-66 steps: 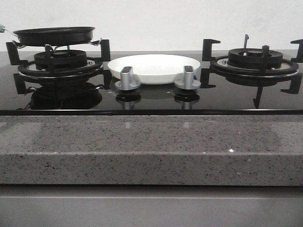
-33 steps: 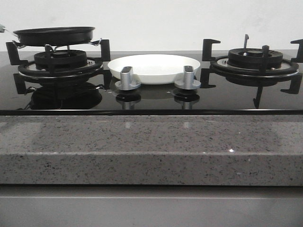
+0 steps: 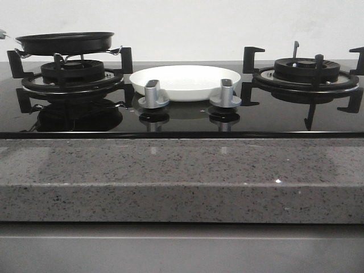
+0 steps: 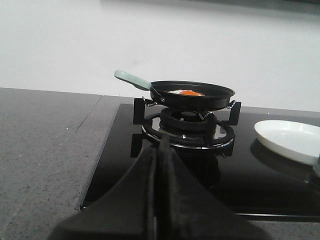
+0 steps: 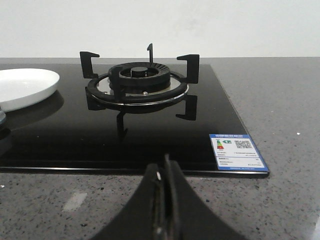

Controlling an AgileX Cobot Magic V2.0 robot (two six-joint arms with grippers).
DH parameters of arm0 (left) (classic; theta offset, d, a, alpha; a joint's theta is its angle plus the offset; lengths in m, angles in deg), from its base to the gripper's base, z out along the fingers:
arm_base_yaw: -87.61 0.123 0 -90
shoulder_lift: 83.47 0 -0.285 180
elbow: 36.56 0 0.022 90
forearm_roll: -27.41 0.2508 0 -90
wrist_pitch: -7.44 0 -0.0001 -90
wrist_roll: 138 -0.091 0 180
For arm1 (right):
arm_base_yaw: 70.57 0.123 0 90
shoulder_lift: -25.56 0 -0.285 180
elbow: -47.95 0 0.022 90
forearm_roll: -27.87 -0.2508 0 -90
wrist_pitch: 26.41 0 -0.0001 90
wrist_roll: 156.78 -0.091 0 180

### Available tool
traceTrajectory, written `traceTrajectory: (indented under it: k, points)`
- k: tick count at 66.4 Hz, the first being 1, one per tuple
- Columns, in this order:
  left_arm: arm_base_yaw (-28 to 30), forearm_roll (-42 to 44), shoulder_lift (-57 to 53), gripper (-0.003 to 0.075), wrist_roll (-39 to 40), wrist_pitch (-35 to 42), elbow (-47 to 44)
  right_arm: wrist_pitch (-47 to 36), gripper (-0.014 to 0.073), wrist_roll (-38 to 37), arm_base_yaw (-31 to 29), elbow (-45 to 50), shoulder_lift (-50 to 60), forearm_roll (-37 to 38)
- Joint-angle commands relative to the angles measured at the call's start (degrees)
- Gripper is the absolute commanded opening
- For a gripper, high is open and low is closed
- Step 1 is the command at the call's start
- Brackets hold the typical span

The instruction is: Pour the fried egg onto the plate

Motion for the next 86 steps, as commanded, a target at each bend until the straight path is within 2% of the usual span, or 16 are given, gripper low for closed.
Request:
traceTrajectory:
  k: [1,8,24,33,50,56,68,86]
  points:
    - [-0.1,-2.1,-0.8,-0.0020,0.2,5.6,1.2,-4.7,-0.0108,0.4,-0.3,-2.0,1.1,-1.1]
    - [-0.1,-4.0,-0.6,-0.0020,0.2,4.0,5.0,-3.9,-0.0108,0.4,-0.3,-6.3,1.1,-1.3]
    - [-0.1,-2.4,1.3,-0.0020,0.2,-8.3,20.6,3.6,-0.0108,0.5,-0.3,-20.7,-2.2,-0.3]
    - [-0.1,0.7,6.3,-0.0020,0.2,-14.9,30.1,8.9,-0.0108,0.5,-0.3,-29.0,-8.0,0.2]
    - [-0.1,0.7,18.9,-0.0020,0.2,-26.7,43.8,19.6,-0.0108,0.5,-0.3,-40.3,-20.5,0.2]
    - [-0.1,0.7,22.7,-0.0020,0.2,-30.5,45.5,22.2,-0.0108,0.5,-0.3,-41.1,-24.1,0.2]
    - [-0.1,0.7,27.6,-0.0020,0.2,-31.4,45.1,26.5,-0.0108,0.5,-0.3,-40.8,-29.0,0.2]
    - [-0.1,0.3,31.9,-0.0020,0.2,-31.7,45.1,26.5,-0.0108,0.5,-0.3,-40.8,-31.9,0.1]
